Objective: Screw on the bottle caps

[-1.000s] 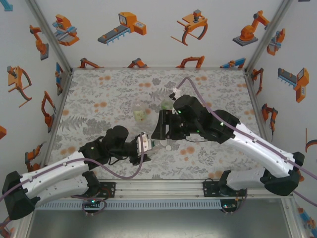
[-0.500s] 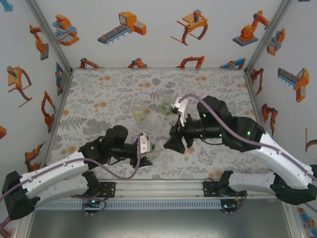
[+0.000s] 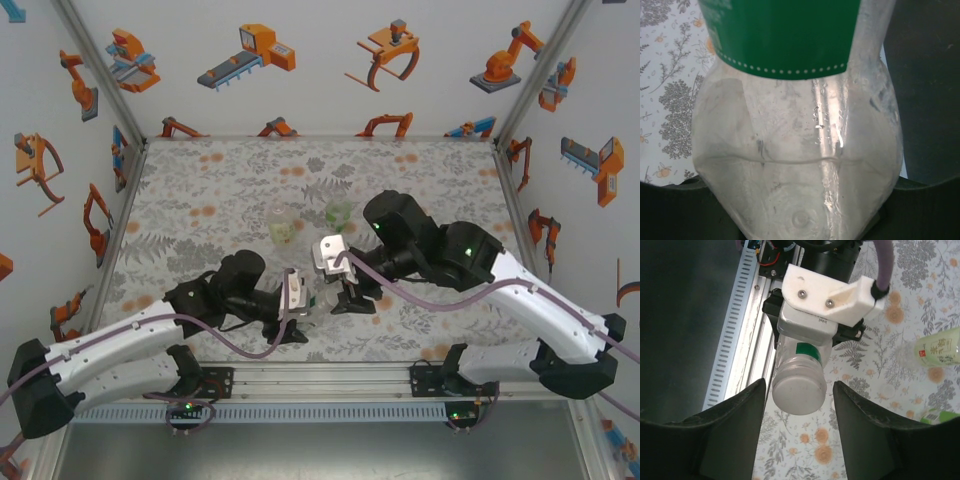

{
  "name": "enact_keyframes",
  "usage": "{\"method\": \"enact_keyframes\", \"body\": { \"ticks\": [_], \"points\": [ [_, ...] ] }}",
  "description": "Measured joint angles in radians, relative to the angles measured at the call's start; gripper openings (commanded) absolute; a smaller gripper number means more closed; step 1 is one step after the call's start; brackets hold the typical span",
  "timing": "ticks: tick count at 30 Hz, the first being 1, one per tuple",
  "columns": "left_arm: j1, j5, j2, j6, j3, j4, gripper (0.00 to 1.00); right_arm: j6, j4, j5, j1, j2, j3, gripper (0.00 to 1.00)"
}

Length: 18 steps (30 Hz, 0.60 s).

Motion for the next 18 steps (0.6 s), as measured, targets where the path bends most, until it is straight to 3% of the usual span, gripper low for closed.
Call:
{"method": "enact_keyframes", "body": {
  "ticks": [5, 18],
  "points": [
    [0.0, 0.012, 0.002, -0.005, 0.002, -0.011, 0.0, -0.037, -0.001, -0.014, 0.0, 0.001, 0.0, 0.46],
    [0.0, 0.024, -0.01, -0.014, 0.002, -0.015, 0.0, -0.051, 0.0, -0.012, 0.001, 0.001, 0.0, 0.51]
  ]
}}
